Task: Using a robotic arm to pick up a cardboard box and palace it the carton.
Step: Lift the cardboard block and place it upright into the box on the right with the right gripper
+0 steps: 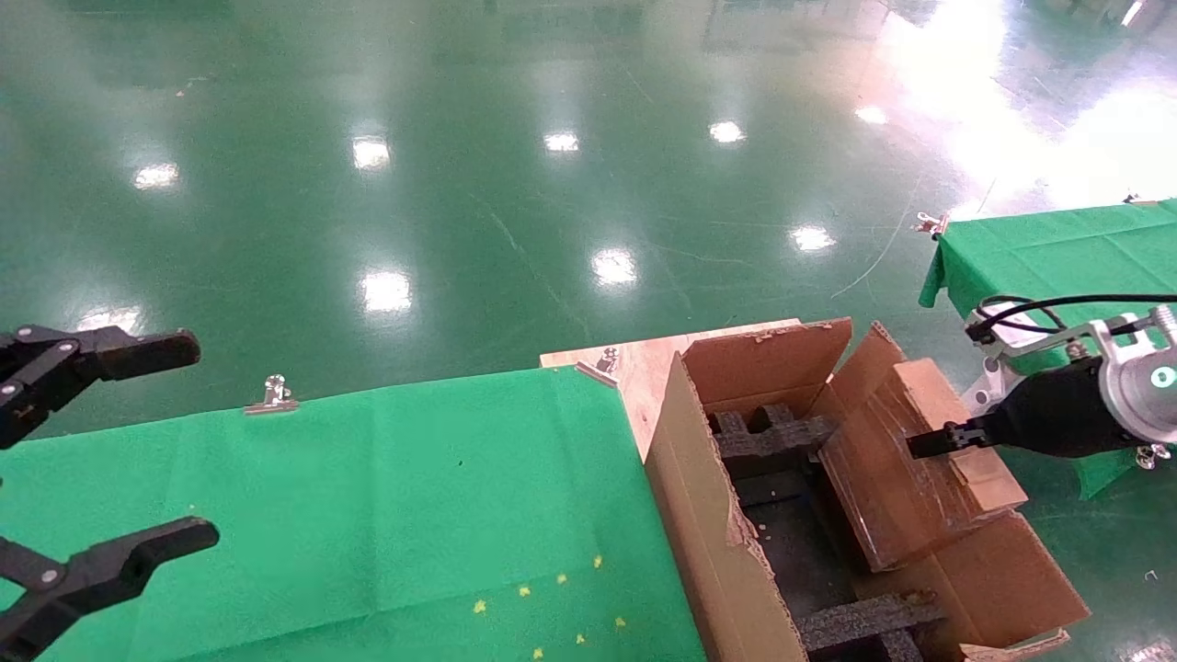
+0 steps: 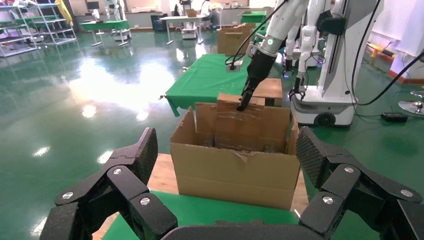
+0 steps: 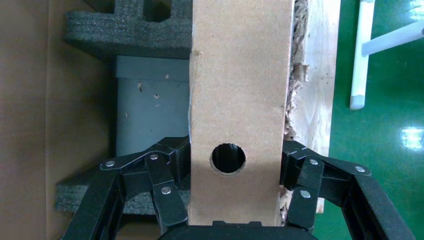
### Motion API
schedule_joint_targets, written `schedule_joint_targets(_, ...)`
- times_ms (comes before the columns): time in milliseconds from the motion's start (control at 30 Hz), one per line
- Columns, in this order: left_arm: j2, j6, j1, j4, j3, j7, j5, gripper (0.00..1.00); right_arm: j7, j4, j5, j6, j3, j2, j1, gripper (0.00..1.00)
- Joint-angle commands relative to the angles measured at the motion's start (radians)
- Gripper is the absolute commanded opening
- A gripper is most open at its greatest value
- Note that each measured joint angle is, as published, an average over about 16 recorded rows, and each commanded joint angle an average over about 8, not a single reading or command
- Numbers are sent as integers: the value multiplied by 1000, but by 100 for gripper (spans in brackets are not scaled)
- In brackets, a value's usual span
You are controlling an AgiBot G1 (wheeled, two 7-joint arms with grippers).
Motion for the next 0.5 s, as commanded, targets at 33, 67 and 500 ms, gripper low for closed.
schedule_joint_targets(33,0,0,0,0,0,0,0,100,13,9,-6,17,-5,-3,-10,0)
schedule_joint_targets(67,0,0,0,0,0,0,0,100,19,11,-9,24,-7,-5,-15,0)
schedule_joint_targets(500,0,0,0,0,0,0,0,100,81,8,-28,100,-32,-57,-85,0)
